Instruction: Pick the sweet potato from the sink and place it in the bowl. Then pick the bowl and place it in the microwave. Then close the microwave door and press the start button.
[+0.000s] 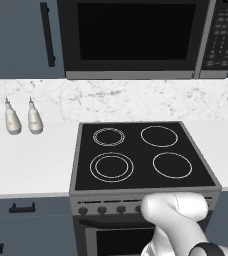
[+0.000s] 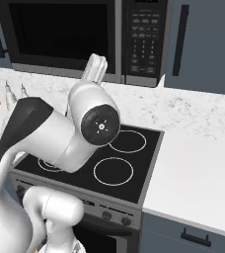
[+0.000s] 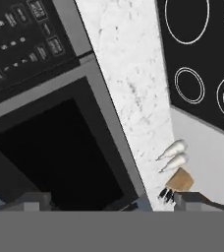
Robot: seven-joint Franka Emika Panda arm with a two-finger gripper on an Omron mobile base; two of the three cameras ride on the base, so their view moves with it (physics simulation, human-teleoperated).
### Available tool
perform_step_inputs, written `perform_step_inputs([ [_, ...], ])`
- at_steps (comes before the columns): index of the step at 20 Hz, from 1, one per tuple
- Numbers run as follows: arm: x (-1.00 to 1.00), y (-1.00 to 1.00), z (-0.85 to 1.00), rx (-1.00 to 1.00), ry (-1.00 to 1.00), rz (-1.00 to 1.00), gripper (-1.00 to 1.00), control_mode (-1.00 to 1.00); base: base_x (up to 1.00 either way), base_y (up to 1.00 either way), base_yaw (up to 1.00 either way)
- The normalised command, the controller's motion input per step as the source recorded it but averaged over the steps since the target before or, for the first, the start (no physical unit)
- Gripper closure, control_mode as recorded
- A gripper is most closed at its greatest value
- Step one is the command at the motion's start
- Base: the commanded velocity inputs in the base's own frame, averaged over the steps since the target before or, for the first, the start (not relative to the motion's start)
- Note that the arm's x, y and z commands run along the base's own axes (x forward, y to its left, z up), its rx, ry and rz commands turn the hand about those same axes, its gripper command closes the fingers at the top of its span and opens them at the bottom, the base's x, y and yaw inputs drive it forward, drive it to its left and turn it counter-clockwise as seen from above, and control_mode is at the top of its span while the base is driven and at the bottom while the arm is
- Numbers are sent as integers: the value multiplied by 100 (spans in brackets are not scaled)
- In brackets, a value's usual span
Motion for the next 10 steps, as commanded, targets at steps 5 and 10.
perform_step_inputs([
  [5, -1, 0, 0, -57, -5, 47, -100, -100, 0, 0, 0],
  [10, -2, 5, 2, -62, -24, 13, -100, -100, 0, 0, 0],
])
